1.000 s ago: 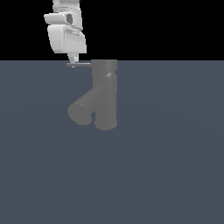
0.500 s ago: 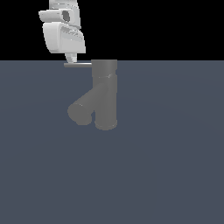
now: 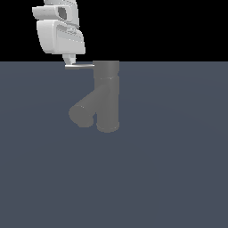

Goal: Turn on the faucet by rotating a designated handle.

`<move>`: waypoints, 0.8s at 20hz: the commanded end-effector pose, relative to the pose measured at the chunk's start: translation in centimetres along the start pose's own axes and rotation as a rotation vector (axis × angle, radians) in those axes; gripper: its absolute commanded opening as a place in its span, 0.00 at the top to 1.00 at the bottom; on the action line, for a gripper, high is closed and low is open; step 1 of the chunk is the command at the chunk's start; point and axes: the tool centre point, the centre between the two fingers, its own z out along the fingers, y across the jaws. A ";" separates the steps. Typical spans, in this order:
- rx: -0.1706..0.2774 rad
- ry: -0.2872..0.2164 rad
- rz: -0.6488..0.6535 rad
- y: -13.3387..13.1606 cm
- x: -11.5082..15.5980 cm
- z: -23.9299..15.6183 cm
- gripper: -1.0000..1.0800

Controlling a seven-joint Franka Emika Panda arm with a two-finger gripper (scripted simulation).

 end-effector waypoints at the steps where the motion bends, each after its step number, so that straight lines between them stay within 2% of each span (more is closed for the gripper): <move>1: 0.001 0.003 0.000 0.0 0.0 0.0 1.00; 16: -0.002 0.003 -0.002 3.4 3.3 0.0 1.00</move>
